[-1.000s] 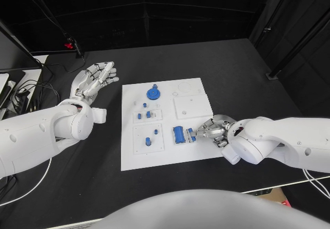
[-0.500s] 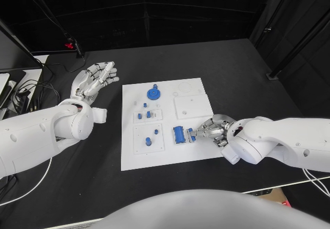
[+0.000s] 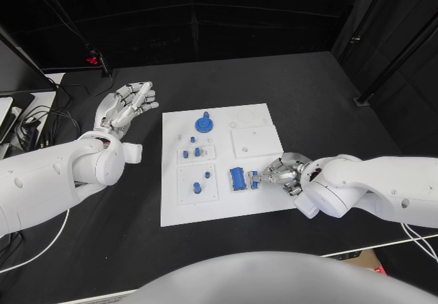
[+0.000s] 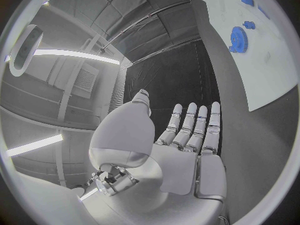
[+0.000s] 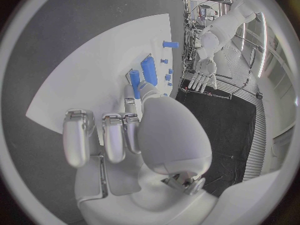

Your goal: Assemble the parts on the task board

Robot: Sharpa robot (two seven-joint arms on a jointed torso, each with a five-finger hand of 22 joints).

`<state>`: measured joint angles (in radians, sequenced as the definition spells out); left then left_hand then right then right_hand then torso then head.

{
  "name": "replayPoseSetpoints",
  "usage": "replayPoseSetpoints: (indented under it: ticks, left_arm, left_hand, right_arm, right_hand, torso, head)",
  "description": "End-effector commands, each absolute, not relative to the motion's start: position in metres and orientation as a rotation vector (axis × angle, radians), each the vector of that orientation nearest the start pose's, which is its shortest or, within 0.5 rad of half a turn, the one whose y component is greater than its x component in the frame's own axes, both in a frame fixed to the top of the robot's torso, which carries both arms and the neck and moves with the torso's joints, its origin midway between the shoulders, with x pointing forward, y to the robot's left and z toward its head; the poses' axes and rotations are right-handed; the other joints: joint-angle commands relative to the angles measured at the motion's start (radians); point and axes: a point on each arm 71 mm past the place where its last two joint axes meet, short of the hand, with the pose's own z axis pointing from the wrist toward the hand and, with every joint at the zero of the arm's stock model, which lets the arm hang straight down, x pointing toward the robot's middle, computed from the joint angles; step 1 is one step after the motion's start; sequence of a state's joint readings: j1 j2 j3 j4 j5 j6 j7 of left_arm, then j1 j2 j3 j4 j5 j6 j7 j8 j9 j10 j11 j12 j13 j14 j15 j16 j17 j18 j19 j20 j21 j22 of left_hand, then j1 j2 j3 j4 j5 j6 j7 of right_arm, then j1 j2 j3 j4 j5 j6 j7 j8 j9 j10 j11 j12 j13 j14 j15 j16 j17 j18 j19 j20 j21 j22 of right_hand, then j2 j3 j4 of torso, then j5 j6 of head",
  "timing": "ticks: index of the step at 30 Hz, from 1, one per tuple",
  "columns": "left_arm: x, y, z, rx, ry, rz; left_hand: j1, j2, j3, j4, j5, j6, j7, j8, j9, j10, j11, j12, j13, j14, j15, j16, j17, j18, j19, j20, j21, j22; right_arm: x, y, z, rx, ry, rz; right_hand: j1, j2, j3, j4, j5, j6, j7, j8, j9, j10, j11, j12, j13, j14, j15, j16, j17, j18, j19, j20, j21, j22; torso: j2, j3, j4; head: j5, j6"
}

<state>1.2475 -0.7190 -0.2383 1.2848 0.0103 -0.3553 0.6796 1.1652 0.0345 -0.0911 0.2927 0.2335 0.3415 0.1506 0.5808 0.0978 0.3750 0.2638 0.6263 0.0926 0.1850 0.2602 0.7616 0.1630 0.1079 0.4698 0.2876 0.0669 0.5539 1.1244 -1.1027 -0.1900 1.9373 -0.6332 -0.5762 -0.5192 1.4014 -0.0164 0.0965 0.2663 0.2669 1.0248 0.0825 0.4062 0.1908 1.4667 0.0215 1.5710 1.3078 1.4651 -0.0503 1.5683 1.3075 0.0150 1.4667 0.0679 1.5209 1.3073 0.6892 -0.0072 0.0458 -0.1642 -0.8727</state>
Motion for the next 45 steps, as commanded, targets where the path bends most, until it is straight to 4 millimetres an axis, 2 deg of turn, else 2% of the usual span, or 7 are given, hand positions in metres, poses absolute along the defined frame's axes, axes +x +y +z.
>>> replayPoseSetpoints:
  ticks: [1, 3, 9, 23, 28, 33, 45]
  left_arm:
    - [0.5150, 0.2246, -0.2136, -0.906, 1.258, -1.467]
    - [0.5150, 0.2246, -0.2136, -0.906, 1.259, -1.467]
    - [0.5148, 0.2250, -0.2136, -0.907, 1.259, -1.466]
    - [0.5146, 0.2257, -0.2136, -0.908, 1.260, -1.465]
    - [0.5146, 0.2257, -0.2137, -0.908, 1.260, -1.465]
    - [0.5147, 0.2256, -0.2137, -0.908, 1.260, -1.465]
    - [0.5148, 0.2256, -0.2138, -0.908, 1.261, -1.466]
  left_hand:
    - [0.004, 0.010, -0.005, -0.001, 0.005, -0.008, 0.145, 0.006, -0.001, -0.007, -0.002, 0.005, -0.001, -0.001, -0.001, 0.003, -0.001, -0.018, -0.001, 0.002, 0.006, -0.001]
    - [0.004, 0.010, -0.005, -0.001, 0.005, -0.008, 0.145, 0.006, -0.001, -0.007, -0.002, 0.005, -0.001, -0.001, -0.001, 0.003, -0.001, -0.018, -0.001, 0.002, 0.006, -0.001]
    - [0.004, 0.011, -0.006, -0.001, 0.005, -0.008, 0.145, 0.006, -0.001, -0.007, -0.002, 0.006, -0.001, -0.001, -0.001, 0.004, -0.002, -0.018, -0.003, 0.002, 0.006, -0.003]
    - [0.004, 0.011, -0.006, -0.001, 0.005, -0.008, 0.145, 0.006, -0.001, -0.007, -0.002, 0.006, -0.001, -0.001, -0.001, 0.004, -0.002, -0.018, -0.003, 0.002, 0.006, -0.003]
    - [0.004, 0.011, -0.006, -0.001, 0.005, -0.008, 0.145, 0.006, -0.001, -0.007, -0.002, 0.006, -0.001, -0.001, -0.001, 0.004, -0.002, -0.018, -0.003, 0.002, 0.006, -0.003]
    - [0.004, 0.011, -0.006, -0.001, 0.005, -0.008, 0.145, 0.006, -0.001, -0.007, -0.002, 0.006, -0.001, -0.001, -0.001, 0.004, -0.002, -0.018, -0.003, 0.002, 0.006, -0.003]
    - [0.006, 0.012, -0.007, -0.001, 0.006, -0.009, 0.145, 0.008, -0.002, -0.008, -0.002, 0.008, -0.003, 0.000, -0.001, 0.006, -0.004, -0.018, -0.002, 0.002, 0.006, -0.002]
  right_arm:
    - [0.3547, -0.2379, -0.2596, 1.025, 2.159, 0.548]
    - [0.3551, -0.2377, -0.2596, 1.019, 2.159, 0.547]
    - [0.3558, -0.2371, -0.2599, 1.012, 2.160, 0.547]
    - [0.3575, -0.2356, -0.2606, 0.994, 2.164, 0.544]
    - [0.3582, -0.2343, -0.2609, 0.978, 2.169, 0.545]
    - [0.3591, -0.2323, -0.2600, 0.930, 2.169, 0.545]
    - [0.3614, -0.2288, -0.2544, 0.789, 2.124, 0.548]
  right_hand:
    - [-0.008, -0.002, -0.008, -0.001, -0.005, 0.007, -0.001, 0.004, -0.001, 0.104, -0.004, 0.000, 0.263, 0.106, -0.001, 0.002, 0.263, 0.001, 0.069, -0.006, -0.004, 0.242]
    - [-0.010, 0.000, -0.015, 0.003, -0.011, 0.008, -0.001, 0.004, 0.001, 0.104, -0.005, 0.000, 0.263, 0.106, -0.001, 0.002, 0.263, 0.001, 0.069, -0.007, -0.005, 0.242]
    - [-0.034, 0.009, -0.067, 0.020, -0.088, 0.000, 0.001, 0.010, 0.014, 0.104, -0.003, 0.000, 0.263, 0.106, -0.003, 0.002, 0.263, 0.003, 0.065, -0.008, -0.012, 0.240]
    - [-0.053, 0.015, -0.132, 0.022, -0.132, -0.017, 0.005, 0.031, 0.036, 0.104, 0.001, 0.000, 0.263, 0.106, -0.001, 0.002, 0.263, 0.005, 0.060, -0.007, -0.021, 0.236]
    - [-0.054, 0.016, -0.142, 0.021, -0.123, -0.018, 0.004, 0.037, 0.040, 0.104, 0.000, 0.000, 0.263, 0.106, -0.001, 0.002, 0.263, 0.006, 0.058, -0.007, -0.023, 0.236]
    - [-0.036, 0.024, -0.161, 0.014, -0.035, -0.035, 0.004, 0.050, 0.054, 0.104, 0.000, 0.000, 0.263, 0.106, -0.002, 0.002, 0.263, 0.006, 0.058, -0.008, -0.024, 0.235]
    - [-0.013, 0.029, -0.172, 0.005, -0.017, -0.059, 0.007, 0.060, 0.064, 0.104, 0.002, 0.000, 0.263, 0.106, 0.000, 0.002, 0.263, 0.007, 0.056, -0.007, -0.027, 0.235]
  torso:
    - [0.000, 0.0003, 0.0000]
    - [0.000, 0.0004, -0.0002]
    - [0.000, 0.0002, -0.0003]
    - [0.001, 0.0003, -0.0003]
    - [0.000, -0.0002, -0.0002]
    - [0.000, -0.0002, -0.0003]
    - [0.000, 0.0003, -0.0001]
  head:
    - [0.001, 0.000]
    - [0.002, 0.000]
    - [0.005, 0.000]
    - [0.007, 0.000]
    - [0.006, 0.000]
    - [0.007, 0.000]
    - [0.009, 0.000]
